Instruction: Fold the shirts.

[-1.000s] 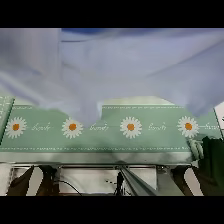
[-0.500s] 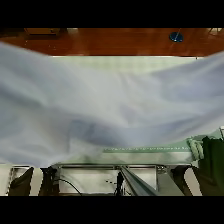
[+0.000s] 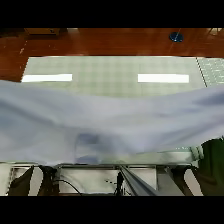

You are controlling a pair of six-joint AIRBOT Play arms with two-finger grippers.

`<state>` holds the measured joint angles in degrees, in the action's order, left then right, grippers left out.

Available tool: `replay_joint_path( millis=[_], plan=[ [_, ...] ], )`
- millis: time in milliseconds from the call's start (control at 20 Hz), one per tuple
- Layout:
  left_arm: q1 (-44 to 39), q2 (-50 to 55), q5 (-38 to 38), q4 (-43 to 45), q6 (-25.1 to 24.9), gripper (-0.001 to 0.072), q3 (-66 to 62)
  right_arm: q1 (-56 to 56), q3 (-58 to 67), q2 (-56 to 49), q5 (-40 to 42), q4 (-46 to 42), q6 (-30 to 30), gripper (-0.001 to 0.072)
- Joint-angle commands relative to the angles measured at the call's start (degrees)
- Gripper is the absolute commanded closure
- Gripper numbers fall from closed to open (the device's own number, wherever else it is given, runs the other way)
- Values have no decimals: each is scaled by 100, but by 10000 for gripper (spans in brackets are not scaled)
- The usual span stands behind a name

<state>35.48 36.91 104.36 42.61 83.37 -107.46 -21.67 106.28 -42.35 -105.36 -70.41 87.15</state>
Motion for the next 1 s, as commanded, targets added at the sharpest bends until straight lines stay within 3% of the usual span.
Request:
replay_joint_path(
  millis=[0, 200, 350, 600, 750, 950],
  plan=[
    [76, 162, -190, 7, -232, 687, 1773, 155, -1198, -584, 219, -321, -216, 692],
    [-647, 581, -1438, -129, -437, 687, 3565, 262, -1480, -2000, 918, -164, -219, 692],
    [-1775, 1467, -2638, -120, -588, 686, 3788, 713, -1480, -3071, 1349, -2, -411, 691],
    [-2881, 3136, -4747, -125, -1191, 685, 3779, 1078, -1480, -4083, 3112, 0, -649, 691],
    [-3032, 3906, -5414, -131, -1292, 684, 3779, 1078, -1480, -4413, 4138, 7, -647, 691],
    [-3209, 4529, -5945, -166, -2243, 684, 3779, 1078, -1480, -4782, 4968, 138, -647, 692]
  ],
)
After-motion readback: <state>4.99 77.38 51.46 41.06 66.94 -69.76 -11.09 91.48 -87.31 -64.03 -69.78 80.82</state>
